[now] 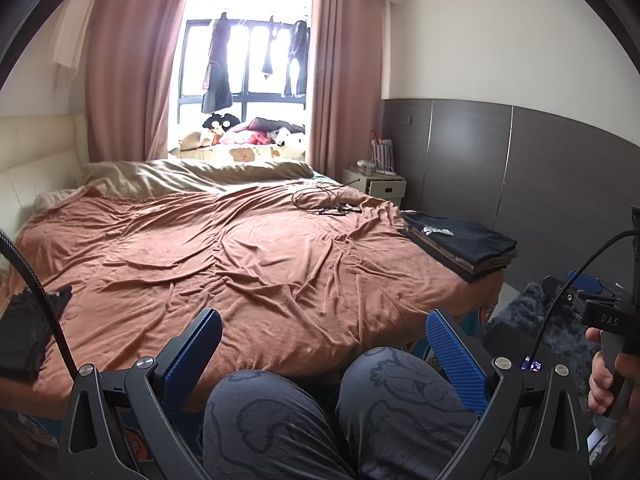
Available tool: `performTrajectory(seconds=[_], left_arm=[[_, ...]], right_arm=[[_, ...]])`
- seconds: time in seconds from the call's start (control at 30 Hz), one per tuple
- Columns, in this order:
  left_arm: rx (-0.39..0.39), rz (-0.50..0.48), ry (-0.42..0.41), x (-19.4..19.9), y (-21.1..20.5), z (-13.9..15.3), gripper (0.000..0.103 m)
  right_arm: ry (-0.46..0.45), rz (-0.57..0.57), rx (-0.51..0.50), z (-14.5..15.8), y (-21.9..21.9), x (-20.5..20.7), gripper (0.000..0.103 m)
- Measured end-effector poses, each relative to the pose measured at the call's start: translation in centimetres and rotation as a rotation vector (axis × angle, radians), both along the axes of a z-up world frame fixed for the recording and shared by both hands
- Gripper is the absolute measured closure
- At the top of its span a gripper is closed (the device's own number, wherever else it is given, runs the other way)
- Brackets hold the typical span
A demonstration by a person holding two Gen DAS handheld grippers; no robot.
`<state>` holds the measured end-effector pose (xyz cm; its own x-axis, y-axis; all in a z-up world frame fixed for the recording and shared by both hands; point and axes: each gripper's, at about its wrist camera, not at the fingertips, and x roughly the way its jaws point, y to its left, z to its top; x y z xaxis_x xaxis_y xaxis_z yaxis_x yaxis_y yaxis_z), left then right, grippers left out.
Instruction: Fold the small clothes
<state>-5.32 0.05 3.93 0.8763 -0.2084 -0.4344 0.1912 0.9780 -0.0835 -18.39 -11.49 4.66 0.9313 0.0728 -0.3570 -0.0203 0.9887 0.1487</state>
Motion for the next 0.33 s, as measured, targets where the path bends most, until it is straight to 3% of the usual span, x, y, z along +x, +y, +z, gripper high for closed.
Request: performTrajectory(seconds=[0.33], left_arm=[[0.005, -0.007, -0.034, -1.02, -0.01, 0.52, 0.000]], right_arm=[[-0.007, -0.004, 0.002, 0.07, -0.70, 0.06, 0.000]])
